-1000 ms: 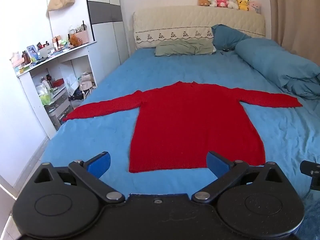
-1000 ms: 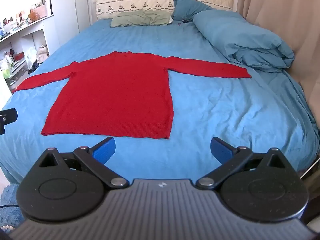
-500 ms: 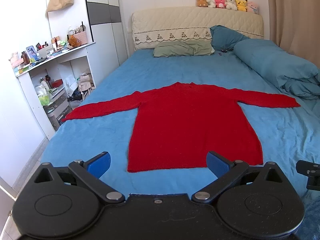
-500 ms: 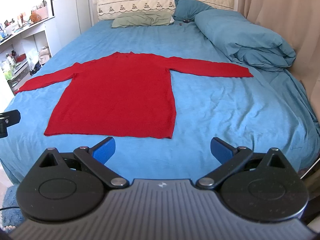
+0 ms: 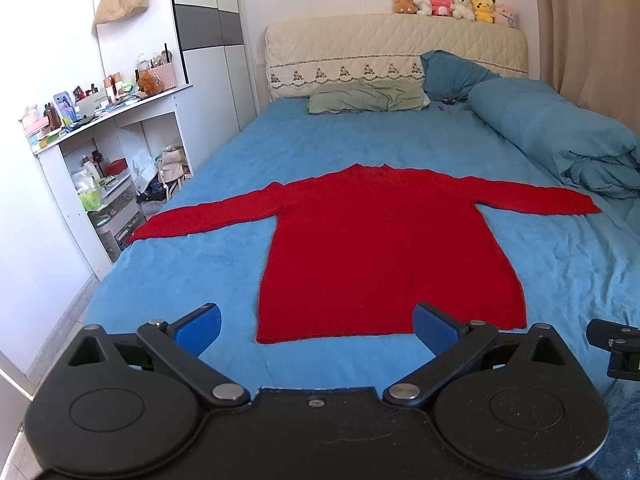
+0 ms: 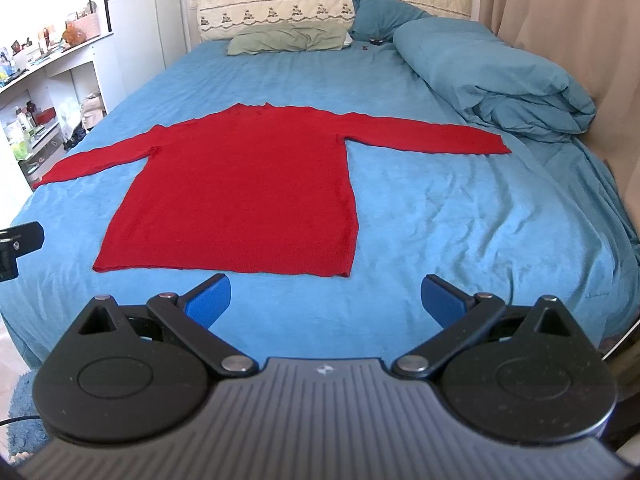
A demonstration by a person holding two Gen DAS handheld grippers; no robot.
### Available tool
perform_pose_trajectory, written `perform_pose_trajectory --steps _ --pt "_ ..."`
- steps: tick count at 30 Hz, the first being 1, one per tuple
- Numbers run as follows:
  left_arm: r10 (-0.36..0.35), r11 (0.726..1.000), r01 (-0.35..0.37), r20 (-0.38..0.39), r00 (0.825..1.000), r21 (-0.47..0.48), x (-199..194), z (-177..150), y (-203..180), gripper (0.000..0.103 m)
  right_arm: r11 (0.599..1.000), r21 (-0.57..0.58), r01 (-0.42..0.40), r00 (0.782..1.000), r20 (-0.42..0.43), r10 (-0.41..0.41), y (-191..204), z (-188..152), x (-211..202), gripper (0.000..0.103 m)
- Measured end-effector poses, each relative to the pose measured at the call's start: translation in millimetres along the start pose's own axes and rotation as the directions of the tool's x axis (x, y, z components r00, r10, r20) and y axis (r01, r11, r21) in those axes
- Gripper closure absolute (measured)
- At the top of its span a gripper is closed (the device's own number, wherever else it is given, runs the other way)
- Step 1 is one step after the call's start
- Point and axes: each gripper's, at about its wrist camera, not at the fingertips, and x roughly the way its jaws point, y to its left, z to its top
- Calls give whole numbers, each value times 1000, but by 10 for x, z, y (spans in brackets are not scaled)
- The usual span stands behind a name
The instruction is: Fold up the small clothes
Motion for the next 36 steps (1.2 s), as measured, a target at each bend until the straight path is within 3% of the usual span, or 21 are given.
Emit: perform_pose_trajectory --steps 36 --pt "-11 1000 11 13 1000 -9 -58 -10 16 0 1000 5 -24 1000 20 24 -35 -7 -68 0"
